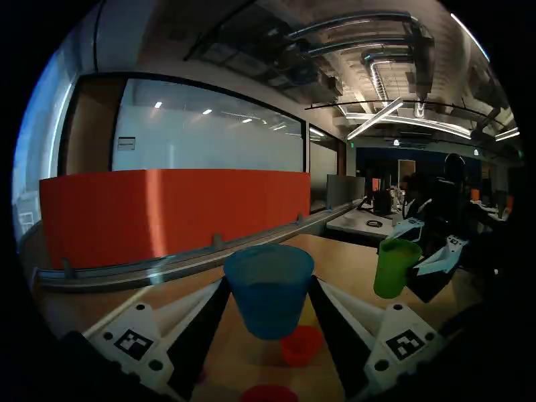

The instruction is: Pour water

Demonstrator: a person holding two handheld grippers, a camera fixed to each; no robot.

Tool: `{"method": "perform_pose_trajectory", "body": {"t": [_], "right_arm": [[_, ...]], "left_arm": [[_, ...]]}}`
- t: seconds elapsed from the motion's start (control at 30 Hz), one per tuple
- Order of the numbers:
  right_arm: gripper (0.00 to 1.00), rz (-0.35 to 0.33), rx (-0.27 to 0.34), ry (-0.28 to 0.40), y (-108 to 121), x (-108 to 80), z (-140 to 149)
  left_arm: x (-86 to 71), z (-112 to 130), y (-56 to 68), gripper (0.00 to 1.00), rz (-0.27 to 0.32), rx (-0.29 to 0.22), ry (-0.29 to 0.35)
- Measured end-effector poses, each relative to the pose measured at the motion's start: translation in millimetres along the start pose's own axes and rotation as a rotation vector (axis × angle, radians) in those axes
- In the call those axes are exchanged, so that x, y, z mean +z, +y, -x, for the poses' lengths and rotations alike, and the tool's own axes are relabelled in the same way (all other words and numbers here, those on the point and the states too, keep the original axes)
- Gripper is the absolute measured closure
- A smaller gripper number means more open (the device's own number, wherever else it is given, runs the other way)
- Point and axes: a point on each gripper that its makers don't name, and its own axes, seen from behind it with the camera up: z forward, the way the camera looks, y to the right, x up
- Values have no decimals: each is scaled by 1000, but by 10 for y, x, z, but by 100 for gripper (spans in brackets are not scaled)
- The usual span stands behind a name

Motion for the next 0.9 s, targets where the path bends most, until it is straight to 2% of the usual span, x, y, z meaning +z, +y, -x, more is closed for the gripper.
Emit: {"method": "perform_pose_trajectory", "body": {"t": [0.6, 0.9], "right_arm": [[7, -11, 0, -2, -57, 66, -14], [7, -34, 13, 5, -110, 138, -27]], "left_arm": [[-114, -116, 16, 16, -7, 37, 2], [-193, -193, 30, 17, -14, 75, 3]]}}
